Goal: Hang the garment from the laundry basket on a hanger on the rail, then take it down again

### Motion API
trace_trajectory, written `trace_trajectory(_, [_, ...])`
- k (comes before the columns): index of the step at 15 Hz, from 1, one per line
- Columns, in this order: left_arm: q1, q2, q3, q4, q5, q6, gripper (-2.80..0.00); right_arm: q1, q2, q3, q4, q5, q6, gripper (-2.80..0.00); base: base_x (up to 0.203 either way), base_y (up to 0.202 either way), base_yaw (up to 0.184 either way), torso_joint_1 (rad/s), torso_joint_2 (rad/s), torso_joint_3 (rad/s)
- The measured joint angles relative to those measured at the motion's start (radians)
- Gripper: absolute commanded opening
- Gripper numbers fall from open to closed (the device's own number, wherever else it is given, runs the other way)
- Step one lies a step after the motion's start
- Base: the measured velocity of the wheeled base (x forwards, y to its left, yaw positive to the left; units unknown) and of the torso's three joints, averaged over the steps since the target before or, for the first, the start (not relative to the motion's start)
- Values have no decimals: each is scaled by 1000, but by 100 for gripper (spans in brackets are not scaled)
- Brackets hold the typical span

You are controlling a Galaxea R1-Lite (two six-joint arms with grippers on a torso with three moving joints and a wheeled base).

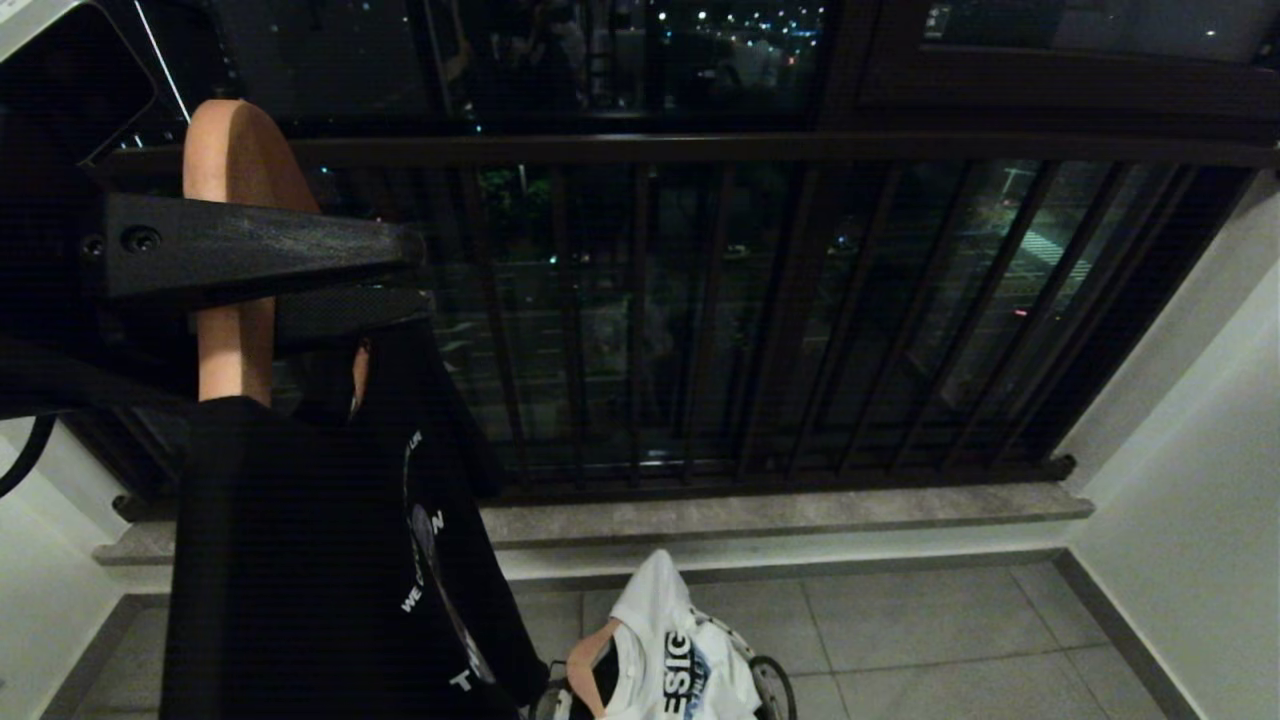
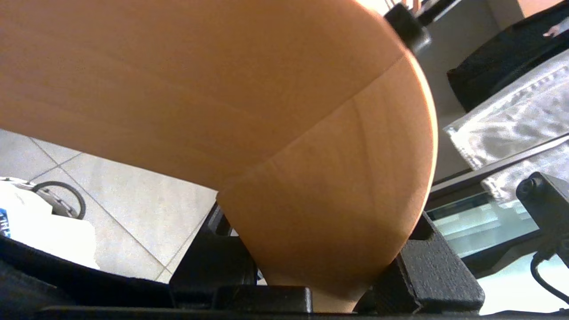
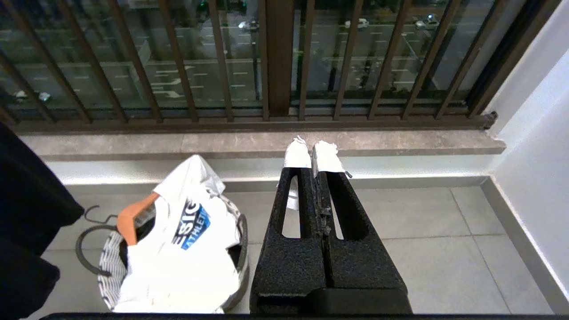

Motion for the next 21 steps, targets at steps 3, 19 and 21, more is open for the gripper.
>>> trace_trajectory(3, [-1,-4,4,3,-1,0,-280,0,0,0,0,0,0,-280,0,0,0,-194,518,311])
trace_trajectory(19, [-2,-43,17,3,-1,-6,-280,0,0,0,0,0,6,-280,0,0,0,-150,510,356])
trace_trajectory(21, [-2,-49,17,3,-1,-6,-280,0,0,0,0,0,7,-280,0,0,0,-60,456,387])
